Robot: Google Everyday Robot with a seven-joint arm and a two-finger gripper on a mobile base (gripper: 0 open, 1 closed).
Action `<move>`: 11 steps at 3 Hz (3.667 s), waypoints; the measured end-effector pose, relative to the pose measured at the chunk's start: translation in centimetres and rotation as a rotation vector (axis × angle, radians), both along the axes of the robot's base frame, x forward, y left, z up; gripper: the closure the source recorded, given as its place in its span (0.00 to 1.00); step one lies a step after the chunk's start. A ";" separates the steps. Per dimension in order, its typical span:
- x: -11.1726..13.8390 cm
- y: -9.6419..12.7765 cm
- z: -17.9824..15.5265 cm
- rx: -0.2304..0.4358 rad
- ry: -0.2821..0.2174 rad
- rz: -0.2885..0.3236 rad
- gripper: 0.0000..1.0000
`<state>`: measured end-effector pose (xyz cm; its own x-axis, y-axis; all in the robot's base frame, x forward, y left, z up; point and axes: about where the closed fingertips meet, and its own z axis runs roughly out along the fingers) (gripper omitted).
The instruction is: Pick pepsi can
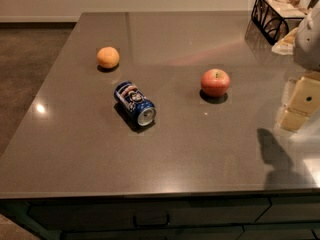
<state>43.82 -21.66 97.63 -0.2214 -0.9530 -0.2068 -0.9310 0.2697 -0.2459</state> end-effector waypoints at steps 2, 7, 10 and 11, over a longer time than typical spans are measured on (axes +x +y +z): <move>1.7 2.0 -0.1 0.038 -0.022 0.019 0.00; 4.4 22.3 -1.0 0.144 0.126 -0.078 0.00; 8.0 25.5 -8.0 -0.051 0.145 -0.174 0.00; 8.6 25.9 -9.3 -0.072 0.164 -0.186 0.00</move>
Offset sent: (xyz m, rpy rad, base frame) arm 0.0416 0.0468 -0.0070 0.0917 -0.0320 0.0463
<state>52.41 4.21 88.31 -0.4194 -0.9036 -0.0872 -0.8959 0.4275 -0.1205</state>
